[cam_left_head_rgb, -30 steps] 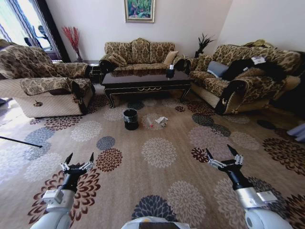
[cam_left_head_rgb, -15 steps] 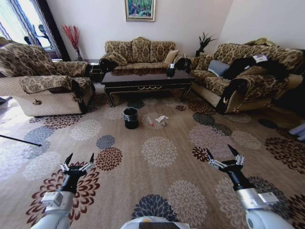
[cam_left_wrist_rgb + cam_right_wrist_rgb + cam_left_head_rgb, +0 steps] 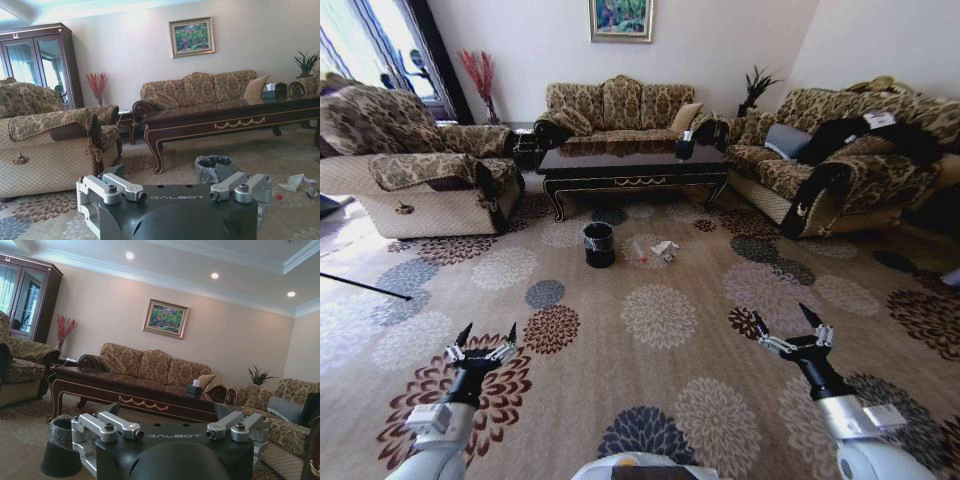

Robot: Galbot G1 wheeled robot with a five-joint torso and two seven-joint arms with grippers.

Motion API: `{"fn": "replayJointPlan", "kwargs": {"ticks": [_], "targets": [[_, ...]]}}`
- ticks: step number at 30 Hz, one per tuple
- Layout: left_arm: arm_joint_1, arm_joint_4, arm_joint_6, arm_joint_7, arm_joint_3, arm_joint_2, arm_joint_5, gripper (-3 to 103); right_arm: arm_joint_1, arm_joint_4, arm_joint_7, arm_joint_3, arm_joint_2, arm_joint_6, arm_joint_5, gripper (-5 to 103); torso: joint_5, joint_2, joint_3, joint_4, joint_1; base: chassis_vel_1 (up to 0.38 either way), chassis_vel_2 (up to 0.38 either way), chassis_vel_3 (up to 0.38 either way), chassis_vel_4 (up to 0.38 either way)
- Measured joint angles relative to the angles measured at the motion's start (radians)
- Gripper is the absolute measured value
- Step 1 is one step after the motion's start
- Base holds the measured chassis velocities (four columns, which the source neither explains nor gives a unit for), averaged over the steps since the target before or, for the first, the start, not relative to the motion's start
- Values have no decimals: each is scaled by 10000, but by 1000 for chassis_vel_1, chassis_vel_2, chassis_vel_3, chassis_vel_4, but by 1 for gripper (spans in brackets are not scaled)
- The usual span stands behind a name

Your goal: Move to the front of the table and pick up the trash from the floor, then place it into the trash bin.

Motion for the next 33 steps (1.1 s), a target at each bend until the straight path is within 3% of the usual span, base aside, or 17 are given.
{"fn": "replayJointPlan", "kwargs": {"ticks": [33], "targets": [[-388,633,-276,319,157,-4,142,100,292,-340,122,-67,-55,-59,23,100,-1,-1066,-680,0,-384,0,0,0,0]]}}
